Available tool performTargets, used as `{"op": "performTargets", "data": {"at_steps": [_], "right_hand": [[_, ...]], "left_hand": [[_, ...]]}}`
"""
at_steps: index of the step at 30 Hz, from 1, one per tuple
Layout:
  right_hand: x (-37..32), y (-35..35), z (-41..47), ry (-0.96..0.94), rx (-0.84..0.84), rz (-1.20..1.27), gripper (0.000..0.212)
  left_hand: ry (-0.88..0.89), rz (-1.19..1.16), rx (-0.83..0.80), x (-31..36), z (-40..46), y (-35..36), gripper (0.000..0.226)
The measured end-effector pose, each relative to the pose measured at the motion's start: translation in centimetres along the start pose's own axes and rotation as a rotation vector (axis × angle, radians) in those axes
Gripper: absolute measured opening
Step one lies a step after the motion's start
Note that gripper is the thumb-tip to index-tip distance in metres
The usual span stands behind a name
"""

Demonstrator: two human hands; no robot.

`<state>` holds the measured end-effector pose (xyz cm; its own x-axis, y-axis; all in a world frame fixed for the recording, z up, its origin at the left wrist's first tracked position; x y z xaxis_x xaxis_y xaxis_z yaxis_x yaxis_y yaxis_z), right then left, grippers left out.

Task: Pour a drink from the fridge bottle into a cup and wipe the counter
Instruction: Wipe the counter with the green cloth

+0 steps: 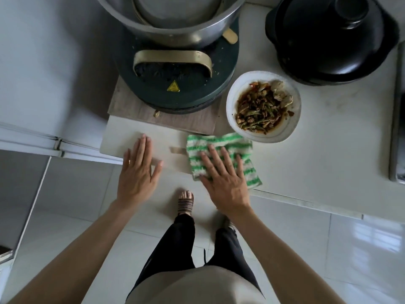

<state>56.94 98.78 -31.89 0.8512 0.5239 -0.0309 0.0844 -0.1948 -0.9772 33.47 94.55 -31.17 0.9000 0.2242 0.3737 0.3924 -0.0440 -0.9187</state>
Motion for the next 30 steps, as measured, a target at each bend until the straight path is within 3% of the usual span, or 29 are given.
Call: {"op": "performTargets", "data": {"at_steps": [7,11,14,22,26,30], "right_hand": [[18.8,1.1,-12.5,0.462,-0.176,0.007,0.077],[20.1,1.0,-13.8,0.576,-0.215,0.036,0.084],[16.3,0.8,-11.1,0.558,-0.186,0.08,0.081],[-4.7,-0.6,1.9,0.056,-0.021,0.064,0.059],[-14.5,-1.2,7.0,-0.036,-0.063,0.1,0.062],[-17.7,-1.6,9.0,-0.062,-0.104,0.1,0.057]], "left_hand": [[-0.017,0.001,-0.044,0.4,0.1,0.1,0.072],[-0.028,-0.01,-0.034,0.5,0.2,0.0,0.072],[-0.032,-0.019,-0.014,0.3,0.2,0.2,0.071],[0.026,-0.074,0.028,0.4,0.5,-0.8,0.071],[-0.145,-0.004,0.125,-4.4,1.6,-4.4,0.063],[-0.268,0.146,-0.065,-9.2,2.3,-3.1,0.061]]}}
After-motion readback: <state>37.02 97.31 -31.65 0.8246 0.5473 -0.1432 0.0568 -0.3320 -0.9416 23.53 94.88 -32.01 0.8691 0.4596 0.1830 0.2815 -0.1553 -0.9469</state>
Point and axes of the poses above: each hand's wrist, its own z-axis towards the middle knuckle, its own y-axis out of the palm, x = y × z, the point moved 9 cm from there along z, towards the middle knuckle, and after that the axes turned 13 degrees about -z, right-handed, at the moved point
